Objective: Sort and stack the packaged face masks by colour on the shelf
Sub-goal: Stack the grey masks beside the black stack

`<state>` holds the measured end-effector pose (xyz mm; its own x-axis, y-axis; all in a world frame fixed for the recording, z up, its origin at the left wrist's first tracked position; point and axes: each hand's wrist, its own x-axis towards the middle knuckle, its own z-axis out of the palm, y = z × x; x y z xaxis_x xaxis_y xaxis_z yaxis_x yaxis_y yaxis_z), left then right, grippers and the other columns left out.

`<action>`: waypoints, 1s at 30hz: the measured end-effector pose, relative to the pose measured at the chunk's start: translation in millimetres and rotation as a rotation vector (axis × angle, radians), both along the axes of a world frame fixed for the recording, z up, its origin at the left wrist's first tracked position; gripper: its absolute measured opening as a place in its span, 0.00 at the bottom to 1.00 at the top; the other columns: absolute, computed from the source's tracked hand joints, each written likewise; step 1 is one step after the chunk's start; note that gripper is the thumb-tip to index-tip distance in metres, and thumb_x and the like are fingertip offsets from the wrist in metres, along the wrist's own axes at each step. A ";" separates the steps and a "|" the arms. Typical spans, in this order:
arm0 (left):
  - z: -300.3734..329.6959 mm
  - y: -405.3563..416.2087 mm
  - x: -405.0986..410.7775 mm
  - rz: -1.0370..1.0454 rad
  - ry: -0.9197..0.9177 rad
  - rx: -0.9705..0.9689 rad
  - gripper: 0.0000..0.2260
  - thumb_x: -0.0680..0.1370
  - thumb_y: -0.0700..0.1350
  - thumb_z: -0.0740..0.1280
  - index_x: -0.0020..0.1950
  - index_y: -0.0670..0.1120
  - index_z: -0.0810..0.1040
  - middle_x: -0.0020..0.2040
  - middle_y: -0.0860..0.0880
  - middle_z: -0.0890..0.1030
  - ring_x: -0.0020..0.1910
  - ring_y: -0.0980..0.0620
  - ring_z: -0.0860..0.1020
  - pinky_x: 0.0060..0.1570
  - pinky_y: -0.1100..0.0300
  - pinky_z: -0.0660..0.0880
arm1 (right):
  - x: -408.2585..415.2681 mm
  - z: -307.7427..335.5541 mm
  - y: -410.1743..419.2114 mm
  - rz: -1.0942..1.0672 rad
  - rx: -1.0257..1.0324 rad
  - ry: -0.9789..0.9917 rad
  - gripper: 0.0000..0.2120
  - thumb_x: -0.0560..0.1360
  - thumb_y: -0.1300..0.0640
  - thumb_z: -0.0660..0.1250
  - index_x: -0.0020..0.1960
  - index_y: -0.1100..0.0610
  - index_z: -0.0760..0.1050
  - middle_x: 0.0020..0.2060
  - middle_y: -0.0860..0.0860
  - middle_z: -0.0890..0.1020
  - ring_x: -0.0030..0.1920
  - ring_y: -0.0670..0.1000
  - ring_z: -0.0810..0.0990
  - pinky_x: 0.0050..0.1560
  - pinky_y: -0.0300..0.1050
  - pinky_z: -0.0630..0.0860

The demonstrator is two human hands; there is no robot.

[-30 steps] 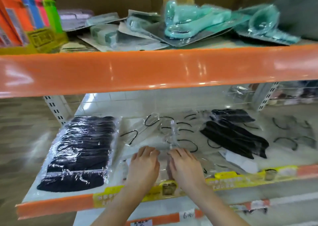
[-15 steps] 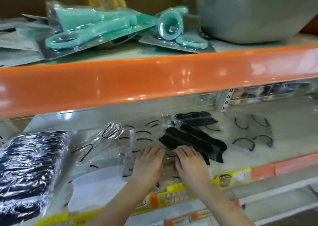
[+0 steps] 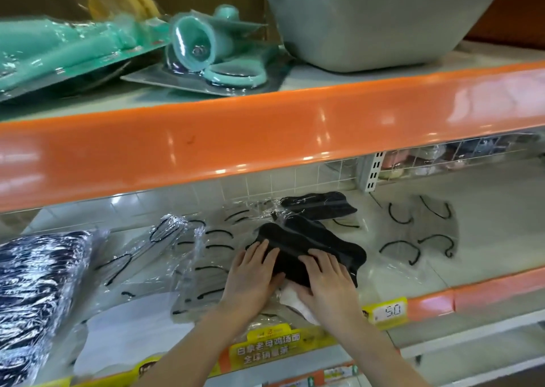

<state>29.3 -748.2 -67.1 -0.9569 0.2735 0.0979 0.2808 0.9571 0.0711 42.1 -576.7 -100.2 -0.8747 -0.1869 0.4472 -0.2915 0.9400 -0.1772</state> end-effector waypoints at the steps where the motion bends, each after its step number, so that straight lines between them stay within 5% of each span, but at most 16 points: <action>1: -1.0 0.1 -0.4 0.005 0.006 0.000 0.26 0.82 0.59 0.52 0.78 0.51 0.54 0.78 0.50 0.55 0.77 0.51 0.52 0.74 0.55 0.46 | -0.5 -1.6 -0.2 0.000 -0.008 0.008 0.23 0.64 0.44 0.76 0.53 0.55 0.80 0.52 0.53 0.81 0.52 0.55 0.80 0.49 0.50 0.79; 7: 1.3 3.3 -0.9 0.007 0.030 -0.005 0.25 0.78 0.60 0.59 0.73 0.51 0.66 0.72 0.51 0.68 0.71 0.49 0.65 0.68 0.52 0.61 | -2.0 -6.4 0.2 0.004 -0.055 0.053 0.22 0.61 0.47 0.78 0.52 0.54 0.81 0.50 0.51 0.81 0.51 0.53 0.81 0.50 0.50 0.78; 10: -1.9 1.8 -2.5 0.001 0.044 -0.065 0.22 0.68 0.61 0.71 0.57 0.49 0.80 0.53 0.50 0.81 0.52 0.47 0.81 0.50 0.51 0.77 | -0.8 -5.4 0.8 0.000 -0.074 0.075 0.19 0.62 0.49 0.77 0.50 0.53 0.81 0.49 0.50 0.81 0.50 0.52 0.81 0.50 0.50 0.78; 16: -0.1 0.0 -0.4 -0.001 0.088 -0.050 0.24 0.77 0.60 0.62 0.71 0.51 0.69 0.65 0.51 0.72 0.65 0.48 0.69 0.62 0.54 0.66 | 0.1 -4.9 2.1 0.033 -0.099 0.075 0.11 0.67 0.54 0.75 0.48 0.52 0.81 0.46 0.49 0.81 0.48 0.51 0.81 0.47 0.48 0.79; 21: 2.3 -9.5 1.1 -0.079 0.135 -0.110 0.20 0.65 0.61 0.71 0.51 0.50 0.82 0.47 0.52 0.80 0.46 0.50 0.81 0.40 0.54 0.79 | 1.3 -3.6 2.9 0.079 -0.160 0.055 0.06 0.68 0.57 0.74 0.44 0.52 0.80 0.40 0.46 0.81 0.41 0.49 0.81 0.40 0.45 0.79; 24: 3.0 -8.6 3.2 -0.092 0.186 -0.134 0.21 0.64 0.60 0.74 0.51 0.50 0.83 0.50 0.51 0.82 0.49 0.49 0.82 0.45 0.52 0.79 | 3.0 -2.7 4.1 0.101 -0.207 0.073 0.03 0.74 0.55 0.66 0.44 0.52 0.78 0.38 0.46 0.81 0.40 0.48 0.80 0.39 0.44 0.78; 26: 1.4 -7.6 4.7 -0.105 0.208 -0.148 0.23 0.61 0.57 0.78 0.52 0.50 0.83 0.51 0.50 0.82 0.50 0.49 0.82 0.47 0.52 0.79 | 4.7 -0.6 4.4 0.117 -0.242 0.057 0.09 0.75 0.53 0.58 0.45 0.51 0.78 0.38 0.45 0.81 0.40 0.47 0.81 0.40 0.43 0.79; 30: 3.0 -5.4 8.0 -0.096 0.266 -0.112 0.22 0.56 0.51 0.82 0.47 0.51 0.84 0.47 0.52 0.84 0.45 0.51 0.83 0.42 0.54 0.80 | 6.0 1.8 5.3 0.177 -0.234 -0.003 0.12 0.75 0.48 0.57 0.48 0.51 0.77 0.42 0.45 0.81 0.43 0.47 0.81 0.44 0.43 0.79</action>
<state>37.3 -753.6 -64.1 -0.8710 0.3844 0.3058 0.3647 0.9231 -0.1217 48.1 -571.5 -98.4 -0.8391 -0.2291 0.4934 -0.4466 0.8080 -0.3844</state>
